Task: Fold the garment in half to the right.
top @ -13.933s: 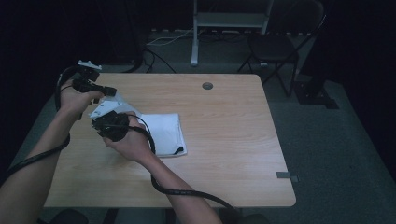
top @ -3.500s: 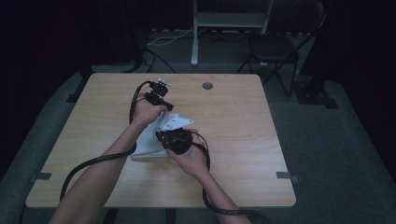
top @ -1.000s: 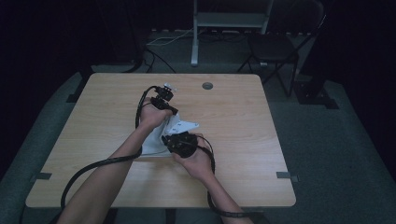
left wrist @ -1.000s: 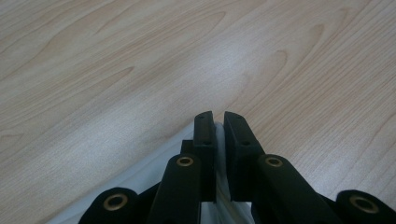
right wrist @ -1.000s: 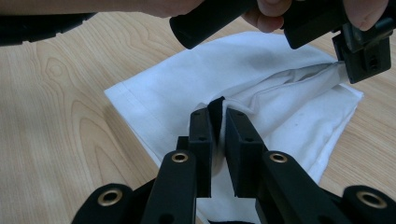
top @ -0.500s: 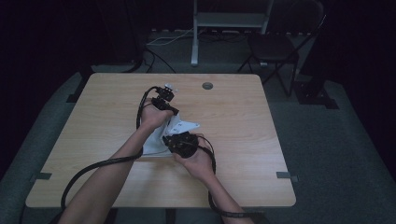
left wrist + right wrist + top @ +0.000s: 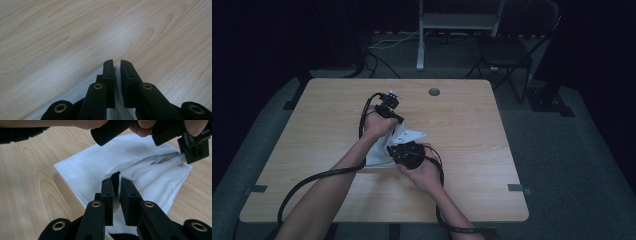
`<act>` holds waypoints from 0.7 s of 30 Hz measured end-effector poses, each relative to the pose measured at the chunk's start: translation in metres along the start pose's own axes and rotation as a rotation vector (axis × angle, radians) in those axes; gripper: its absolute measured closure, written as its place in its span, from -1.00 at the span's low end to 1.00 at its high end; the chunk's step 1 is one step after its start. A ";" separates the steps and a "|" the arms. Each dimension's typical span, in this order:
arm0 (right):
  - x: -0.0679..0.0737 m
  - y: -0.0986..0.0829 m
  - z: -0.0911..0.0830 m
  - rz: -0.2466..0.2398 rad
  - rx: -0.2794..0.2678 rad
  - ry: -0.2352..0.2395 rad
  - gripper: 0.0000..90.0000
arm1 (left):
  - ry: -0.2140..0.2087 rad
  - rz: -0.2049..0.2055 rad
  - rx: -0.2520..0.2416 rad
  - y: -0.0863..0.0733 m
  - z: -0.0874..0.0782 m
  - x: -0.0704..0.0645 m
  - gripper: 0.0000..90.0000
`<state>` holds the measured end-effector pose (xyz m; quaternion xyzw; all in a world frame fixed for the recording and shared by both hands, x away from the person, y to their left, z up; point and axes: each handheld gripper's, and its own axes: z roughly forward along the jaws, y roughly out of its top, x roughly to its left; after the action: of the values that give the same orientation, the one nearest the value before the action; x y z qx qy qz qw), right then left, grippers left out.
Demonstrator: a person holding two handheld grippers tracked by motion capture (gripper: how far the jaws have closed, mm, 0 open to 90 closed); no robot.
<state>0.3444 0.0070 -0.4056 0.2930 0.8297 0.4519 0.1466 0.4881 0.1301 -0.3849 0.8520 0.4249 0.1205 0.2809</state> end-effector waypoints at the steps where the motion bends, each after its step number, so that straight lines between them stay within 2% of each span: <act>1: 0.000 0.000 0.000 -0.002 0.001 0.000 0.81 | 0.000 -0.001 0.000 0.000 0.000 0.000 0.84; 21: -0.002 -0.004 -0.002 0.006 0.020 -0.008 0.81 | -0.006 0.012 0.004 0.000 0.005 -0.005 0.83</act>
<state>0.3440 0.0027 -0.4075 0.2985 0.8327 0.4430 0.1456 0.4871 0.1247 -0.3890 0.8555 0.4191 0.1189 0.2798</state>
